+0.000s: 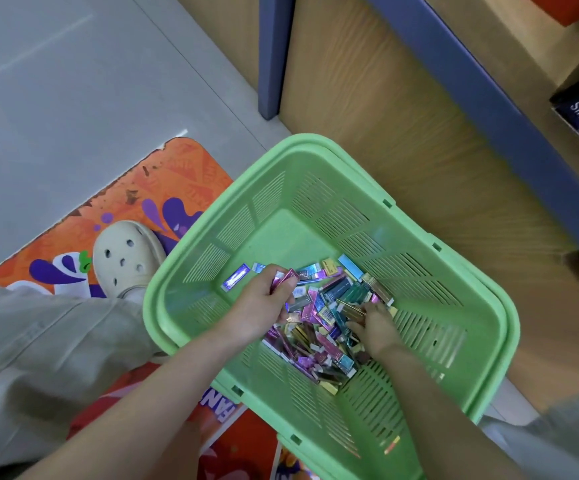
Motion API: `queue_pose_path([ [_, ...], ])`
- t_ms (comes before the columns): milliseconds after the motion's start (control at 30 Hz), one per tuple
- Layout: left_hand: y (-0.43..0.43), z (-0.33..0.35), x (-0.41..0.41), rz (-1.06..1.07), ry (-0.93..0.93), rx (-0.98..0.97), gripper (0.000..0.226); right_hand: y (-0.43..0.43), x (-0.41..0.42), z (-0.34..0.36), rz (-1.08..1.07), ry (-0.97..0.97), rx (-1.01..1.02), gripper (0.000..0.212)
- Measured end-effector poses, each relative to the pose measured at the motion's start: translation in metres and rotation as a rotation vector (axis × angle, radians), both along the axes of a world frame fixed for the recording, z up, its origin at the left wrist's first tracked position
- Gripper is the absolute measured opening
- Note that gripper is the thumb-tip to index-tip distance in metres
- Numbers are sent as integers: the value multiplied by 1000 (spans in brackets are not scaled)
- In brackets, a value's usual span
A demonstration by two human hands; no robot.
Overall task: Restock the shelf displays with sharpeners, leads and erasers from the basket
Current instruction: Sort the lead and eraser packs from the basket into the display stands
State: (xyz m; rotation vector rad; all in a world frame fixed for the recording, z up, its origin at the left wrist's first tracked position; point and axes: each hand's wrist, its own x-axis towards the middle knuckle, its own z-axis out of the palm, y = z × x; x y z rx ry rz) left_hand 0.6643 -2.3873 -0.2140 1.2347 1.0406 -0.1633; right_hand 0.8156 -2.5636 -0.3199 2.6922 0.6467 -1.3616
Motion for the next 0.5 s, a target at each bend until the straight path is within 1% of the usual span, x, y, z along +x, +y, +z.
queue_pose_path([
  [100,0,-2,-1,-11,59,-2,18,5,-2,1,-12,-6,3,42],
  [233,-3,-6,-2,-18,150,-22,17,18,-4,23,-115,137,116,34],
  [300,-4,-6,-2,66,139,-57,19,26,-7,36,-174,204,210,32],
  [400,-7,0,2,253,96,-163,12,44,-14,64,-194,277,338,25],
  [433,-8,4,4,293,89,-179,11,50,-18,73,-202,303,378,26],
  [500,-11,11,5,338,78,-194,15,61,-25,94,-225,355,433,30],
])
